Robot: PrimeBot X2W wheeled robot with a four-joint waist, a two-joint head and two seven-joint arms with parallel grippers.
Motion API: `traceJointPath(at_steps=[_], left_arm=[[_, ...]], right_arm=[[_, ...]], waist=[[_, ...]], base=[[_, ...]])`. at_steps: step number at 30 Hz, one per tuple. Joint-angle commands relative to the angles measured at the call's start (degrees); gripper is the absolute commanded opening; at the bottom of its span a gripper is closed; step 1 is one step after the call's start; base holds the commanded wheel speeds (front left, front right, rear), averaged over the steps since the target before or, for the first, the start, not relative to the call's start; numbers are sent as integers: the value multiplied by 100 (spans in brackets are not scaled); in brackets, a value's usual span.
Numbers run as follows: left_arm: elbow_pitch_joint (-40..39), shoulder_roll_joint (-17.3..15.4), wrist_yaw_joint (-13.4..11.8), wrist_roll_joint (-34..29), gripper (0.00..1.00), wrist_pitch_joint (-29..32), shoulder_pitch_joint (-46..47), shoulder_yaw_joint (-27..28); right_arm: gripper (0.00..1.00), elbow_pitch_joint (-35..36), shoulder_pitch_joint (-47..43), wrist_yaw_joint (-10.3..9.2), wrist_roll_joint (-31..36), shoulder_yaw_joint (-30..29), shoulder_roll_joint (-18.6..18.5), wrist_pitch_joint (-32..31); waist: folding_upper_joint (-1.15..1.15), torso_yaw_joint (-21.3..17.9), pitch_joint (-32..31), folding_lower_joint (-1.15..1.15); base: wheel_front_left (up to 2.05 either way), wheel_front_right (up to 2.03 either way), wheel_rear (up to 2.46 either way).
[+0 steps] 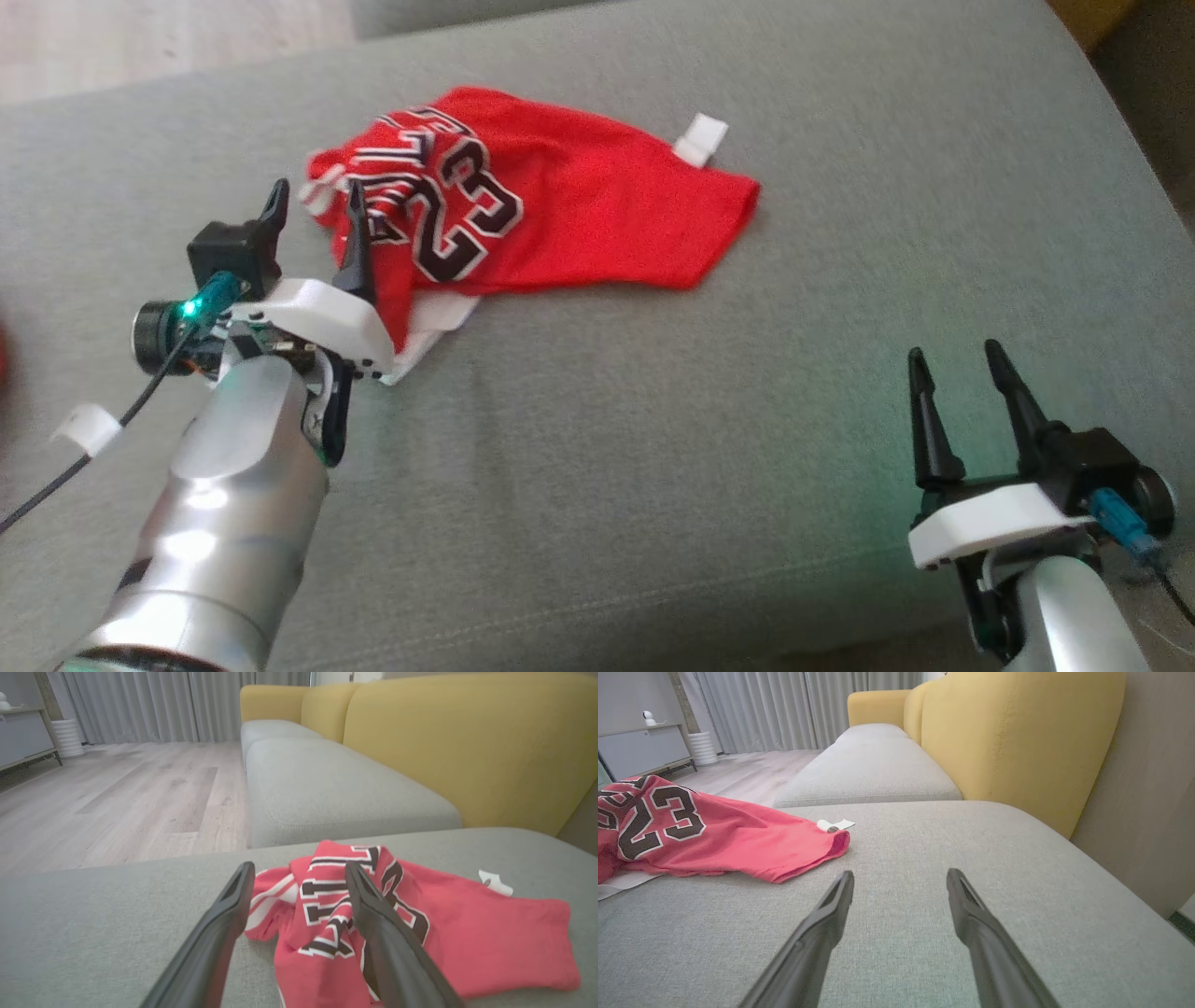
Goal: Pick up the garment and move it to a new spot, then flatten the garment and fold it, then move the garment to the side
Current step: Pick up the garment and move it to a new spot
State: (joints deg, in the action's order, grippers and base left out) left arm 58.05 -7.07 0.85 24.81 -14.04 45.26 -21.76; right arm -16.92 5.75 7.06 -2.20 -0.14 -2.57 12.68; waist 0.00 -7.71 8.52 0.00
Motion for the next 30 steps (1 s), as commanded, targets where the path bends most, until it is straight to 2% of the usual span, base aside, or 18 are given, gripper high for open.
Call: traceJointPath(at_steps=[1, 7, 16, 30], left_arm=[[-267, -154, 36, 57, 100, -79, 21, 208], [-1014, -145, 28, 12, 100, -94, -667, 322], [-2473, -227, -199, -208, 100, -95, -2323, 424], [-3827, -504, -587, -105, 100, 16, -3977, 520]], right_arm=[[100, 158, 132, 43, 67, 66, -31, 29], [100, 233, -25, 43, 143, -101, -31, -73], [100, 373, -420, 43, 10, -247, -31, -130], [100, 367, -932, 43, -316, -14, -31, -6]], waist=[[0, 249, -273, 0], [0, 634, -771, 0], [0, 1078, -1154, 0], [0, 1186, -1431, 0]], base=[[0, 0, 0], [0, 0, 0], [0, 0, 0], [0, 0, 0]])
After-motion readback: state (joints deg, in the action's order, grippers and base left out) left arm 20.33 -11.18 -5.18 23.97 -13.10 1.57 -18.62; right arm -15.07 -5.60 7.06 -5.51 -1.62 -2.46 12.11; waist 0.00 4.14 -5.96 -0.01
